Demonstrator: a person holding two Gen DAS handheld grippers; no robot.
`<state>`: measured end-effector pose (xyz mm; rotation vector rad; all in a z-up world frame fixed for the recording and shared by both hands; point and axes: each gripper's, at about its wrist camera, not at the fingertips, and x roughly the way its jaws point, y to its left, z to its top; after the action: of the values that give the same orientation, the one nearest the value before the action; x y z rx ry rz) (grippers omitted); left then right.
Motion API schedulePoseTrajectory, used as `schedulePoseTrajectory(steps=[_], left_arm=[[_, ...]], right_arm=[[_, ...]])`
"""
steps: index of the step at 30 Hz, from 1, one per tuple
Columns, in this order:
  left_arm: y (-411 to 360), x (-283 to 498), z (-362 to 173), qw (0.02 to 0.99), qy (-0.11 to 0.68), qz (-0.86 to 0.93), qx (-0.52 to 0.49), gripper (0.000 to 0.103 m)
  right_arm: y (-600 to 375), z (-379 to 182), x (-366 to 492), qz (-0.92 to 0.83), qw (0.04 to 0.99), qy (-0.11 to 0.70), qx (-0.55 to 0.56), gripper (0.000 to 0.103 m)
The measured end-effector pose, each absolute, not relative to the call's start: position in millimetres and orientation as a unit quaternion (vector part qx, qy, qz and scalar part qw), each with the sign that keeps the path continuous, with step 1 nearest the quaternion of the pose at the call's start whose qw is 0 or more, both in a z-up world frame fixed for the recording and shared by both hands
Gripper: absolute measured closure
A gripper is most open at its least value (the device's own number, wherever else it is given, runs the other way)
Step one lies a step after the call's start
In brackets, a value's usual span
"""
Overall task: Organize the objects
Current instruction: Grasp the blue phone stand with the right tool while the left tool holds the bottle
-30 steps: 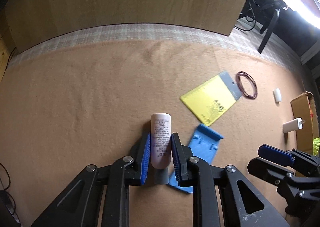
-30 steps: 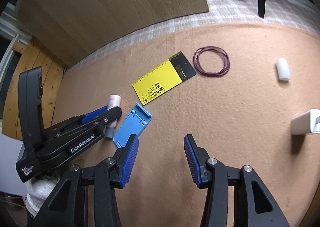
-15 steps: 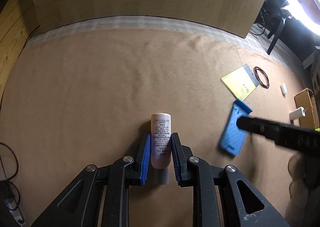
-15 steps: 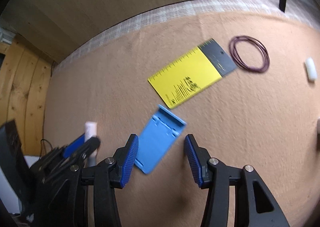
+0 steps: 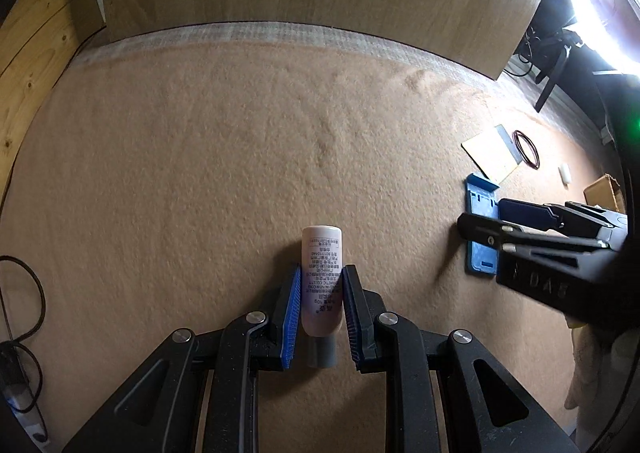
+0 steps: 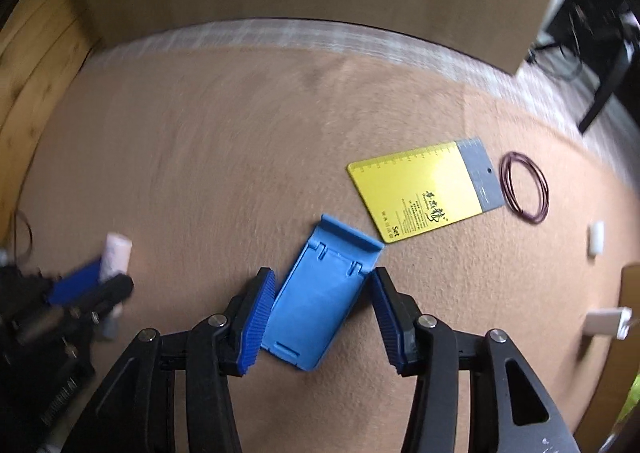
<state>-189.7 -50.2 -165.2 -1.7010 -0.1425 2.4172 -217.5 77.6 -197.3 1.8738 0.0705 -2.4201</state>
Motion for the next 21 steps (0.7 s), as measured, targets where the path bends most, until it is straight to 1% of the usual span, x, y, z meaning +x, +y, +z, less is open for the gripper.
schedulePoseTrajectory(steps=[4,13,21], left_arm=[[-44,-180,-167,0.097,-0.052,0.813,-0.572,0.081],[-5,-146,-165,0.111,-0.053,0.811,-0.572,0.081],[29,-122,-168,0.129,-0.053,0.804,-0.578,0.081]], right_arm=[[86,-195,-205,-0.791,0.061,0.029,0.607,0.069],[112,-189,-175,-0.793,0.09,-0.002,0.602,0.069],[141,-186,-115,-0.803,0.098,-0.028,0.588,0.069]])
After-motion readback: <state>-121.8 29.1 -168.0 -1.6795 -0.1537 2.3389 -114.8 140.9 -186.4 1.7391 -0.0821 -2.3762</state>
